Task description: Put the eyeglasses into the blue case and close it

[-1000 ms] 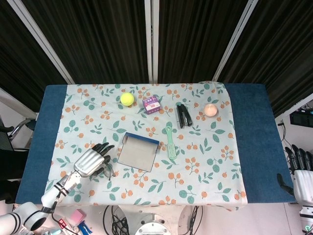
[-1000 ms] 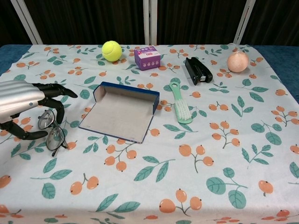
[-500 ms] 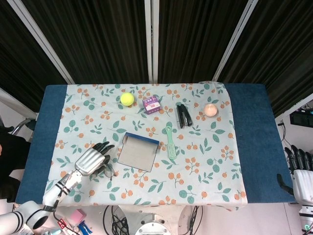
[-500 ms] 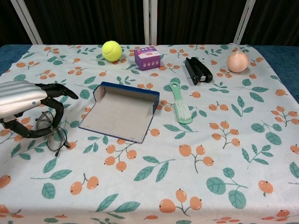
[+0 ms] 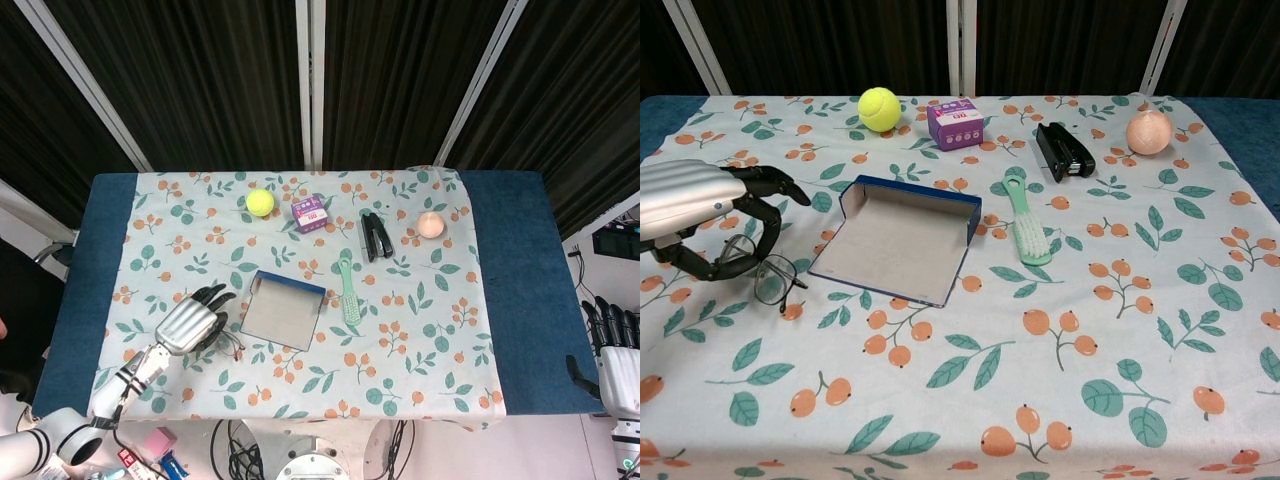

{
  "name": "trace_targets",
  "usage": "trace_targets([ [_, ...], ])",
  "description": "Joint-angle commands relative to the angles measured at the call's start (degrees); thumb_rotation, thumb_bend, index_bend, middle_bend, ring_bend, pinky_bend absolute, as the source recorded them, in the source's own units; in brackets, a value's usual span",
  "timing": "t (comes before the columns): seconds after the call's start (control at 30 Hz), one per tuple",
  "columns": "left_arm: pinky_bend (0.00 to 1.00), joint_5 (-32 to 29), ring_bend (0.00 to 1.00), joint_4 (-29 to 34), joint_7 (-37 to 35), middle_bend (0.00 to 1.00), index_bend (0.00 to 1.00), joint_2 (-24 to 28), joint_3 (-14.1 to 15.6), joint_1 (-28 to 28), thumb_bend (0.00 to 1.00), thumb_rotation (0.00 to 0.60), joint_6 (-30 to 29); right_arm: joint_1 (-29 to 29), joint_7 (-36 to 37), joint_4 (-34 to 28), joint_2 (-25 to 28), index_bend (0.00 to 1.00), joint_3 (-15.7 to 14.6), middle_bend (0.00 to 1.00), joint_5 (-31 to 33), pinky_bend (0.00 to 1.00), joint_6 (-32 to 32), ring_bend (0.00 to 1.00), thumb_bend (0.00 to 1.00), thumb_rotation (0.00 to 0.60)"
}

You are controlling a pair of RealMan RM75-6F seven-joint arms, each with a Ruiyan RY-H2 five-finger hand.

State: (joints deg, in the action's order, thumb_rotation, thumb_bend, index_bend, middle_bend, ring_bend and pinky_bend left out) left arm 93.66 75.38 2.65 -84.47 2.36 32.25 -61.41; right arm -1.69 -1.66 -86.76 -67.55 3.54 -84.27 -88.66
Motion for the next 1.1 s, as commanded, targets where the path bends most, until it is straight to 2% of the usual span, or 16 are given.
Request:
trace_targets([
  [0.03, 0.18, -0.69, 0.06, 1.78, 1.34, 0.15, 0.63, 0.3, -0.76, 0.73, 0.49, 0.6, 0.66, 0.05, 0.03, 0.02, -0.03, 0.0, 0.01, 0.0, -0.04, 0.0, 0.06, 0.0, 0.27, 0.6],
  [0.2, 0.18, -4.13, 0.06, 7.35, 7.92, 0.15, 0.64, -0.08, -3.35, 2.12, 0.49, 0.6, 2.79, 0.25, 0.17, 0.16, -0.34, 0.0, -0.04, 0.0, -0.17, 0.0, 0.36, 0.0, 0.27, 0.6],
  [0.33, 0.18, -7.92, 0.06, 9.77, 15.48, 0.12, 0.66, -2.52, -5.83, 2.85, 0.53, 0.6, 3.39, 0.28, 0.4, 0.44, -0.47, 0.0, -0.04, 0.0, -0.18, 0.0, 0.41, 0.0, 0.28, 0.6],
  [0.5, 0.18, -16.86, 0.06, 12.22, 25.65, 0.07, 0.66, -6.7, -9.47, 5.11, 0.53, 0.6, 6.75, 0.0, 0.96, 0.42, -0.21, 0.0, 0.08, 0.0, 0.08, 0.0, 0.05, 0.0, 0.28, 0.6],
  [0.67, 0.17, -25.06, 0.06, 11.14, 32.56, 0.06, 0.66, -11.25, -12.6, 7.57, 0.53, 0.6, 7.47, -0.52, 2.13, 0.77, 0.18, 0.0, 0.21, 0.0, 0.5, 0.0, -0.45, 0.0, 0.28, 0.6],
  [0.8, 0.17, -30.47, 0.06, 10.81, 35.1, 0.06, 0.66, -13.46, -14.55, 9.27, 0.53, 0.6, 7.6, -0.74, 2.87, 1.24, 0.35, 0.0, 0.31, 0.0, 0.98, 0.0, -0.37, 0.0, 0.28, 0.6],
  [0.97, 0.17, -36.45, 0.06, 11.14, 39.33, 0.05, 0.66, -15.58, -15.75, 11.99, 0.53, 0.6, 7.65, -0.73, 3.4, 1.43, 0.38, 0.0, 0.36, 0.0, 0.97, 0.0, -0.27, 0.0, 0.28, 0.6],
  [1.1, 0.17, -37.51, 0.05, 9.32, 42.01, 0.05, 0.66, -16.9, -15.48, 14.21, 0.53, 0.6, 7.36, -0.78, 3.57, 1.38, 0.82, 0.0, 0.17, 0.0, 0.42, 0.0, -0.44, 0.0, 0.28, 0.6],
])
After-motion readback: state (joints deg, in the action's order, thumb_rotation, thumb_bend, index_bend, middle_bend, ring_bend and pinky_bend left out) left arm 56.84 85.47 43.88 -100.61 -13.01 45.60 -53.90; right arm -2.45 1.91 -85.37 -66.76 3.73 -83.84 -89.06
